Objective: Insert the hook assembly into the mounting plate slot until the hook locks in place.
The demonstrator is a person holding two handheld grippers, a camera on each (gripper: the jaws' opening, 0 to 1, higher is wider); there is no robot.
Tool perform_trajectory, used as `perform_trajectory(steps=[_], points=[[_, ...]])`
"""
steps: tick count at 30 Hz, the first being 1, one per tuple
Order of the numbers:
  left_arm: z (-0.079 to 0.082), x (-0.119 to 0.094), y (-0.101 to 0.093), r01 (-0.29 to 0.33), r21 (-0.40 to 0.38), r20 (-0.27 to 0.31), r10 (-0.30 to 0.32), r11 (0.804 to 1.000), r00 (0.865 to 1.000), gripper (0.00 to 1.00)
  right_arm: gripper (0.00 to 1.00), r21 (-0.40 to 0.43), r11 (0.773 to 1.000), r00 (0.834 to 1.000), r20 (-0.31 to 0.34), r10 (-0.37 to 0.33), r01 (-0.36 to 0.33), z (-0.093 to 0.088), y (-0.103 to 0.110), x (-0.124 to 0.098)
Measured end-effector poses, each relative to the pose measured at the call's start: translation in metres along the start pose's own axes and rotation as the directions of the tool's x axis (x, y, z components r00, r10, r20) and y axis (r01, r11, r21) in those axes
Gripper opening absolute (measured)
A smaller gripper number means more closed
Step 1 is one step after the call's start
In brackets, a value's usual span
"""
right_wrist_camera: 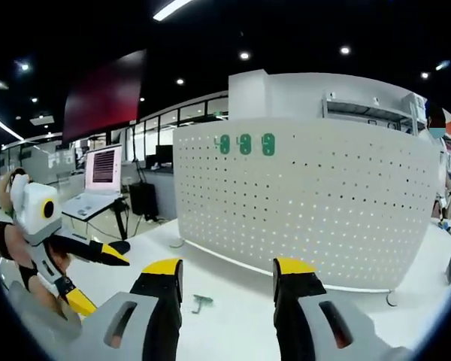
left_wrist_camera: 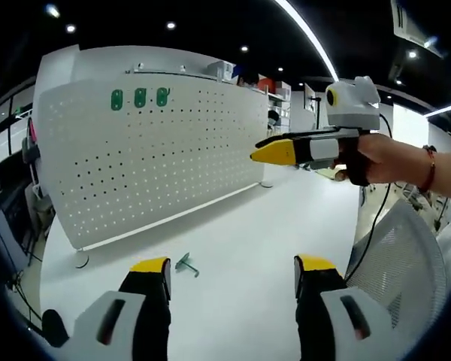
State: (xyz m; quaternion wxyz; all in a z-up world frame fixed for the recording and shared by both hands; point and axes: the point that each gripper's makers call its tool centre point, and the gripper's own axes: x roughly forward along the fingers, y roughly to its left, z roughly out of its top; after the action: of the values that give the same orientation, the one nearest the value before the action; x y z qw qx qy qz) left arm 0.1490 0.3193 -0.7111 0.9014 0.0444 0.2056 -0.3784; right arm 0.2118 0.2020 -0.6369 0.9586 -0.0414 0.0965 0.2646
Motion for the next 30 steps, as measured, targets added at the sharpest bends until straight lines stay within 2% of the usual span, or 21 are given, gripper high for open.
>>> perform_trajectory(steps=[3,11,15,21,30], points=[[-0.002,0.003,0.002,-0.007,0.008,0.012,0.007,1.000,1.000,0.68,0.50,-0.001,1.000,1.000,-0.006,0.009,-0.009,-0.004,0.000,-0.001],[-0.017,0.015,0.008,0.005,0.002,-0.043,-0.005,1.000,0.999,0.68,0.50,-0.001,1.000,0.999,-0.046,0.005,-0.005,-0.021,-0.006,-0.009],[-0.017,0.020,0.009,0.014,-0.005,-0.041,-0.015,1.000,0.999,0.68,0.50,0.021,1.000,0.998,-0.055,0.012,-0.011,-0.027,-0.005,-0.012],[-0.019,0.027,0.009,0.030,0.009,-0.078,-0.029,1.000,0.997,0.68,0.49,0.015,1.000,0.998,-0.061,0.008,-0.007,-0.036,-0.006,-0.018],[-0.017,0.038,0.012,0.032,0.023,-0.090,-0.030,0.999,0.996,0.66,0.49,0.020,1.000,0.998,-0.059,0.009,-0.008,-0.037,-0.004,-0.024]])
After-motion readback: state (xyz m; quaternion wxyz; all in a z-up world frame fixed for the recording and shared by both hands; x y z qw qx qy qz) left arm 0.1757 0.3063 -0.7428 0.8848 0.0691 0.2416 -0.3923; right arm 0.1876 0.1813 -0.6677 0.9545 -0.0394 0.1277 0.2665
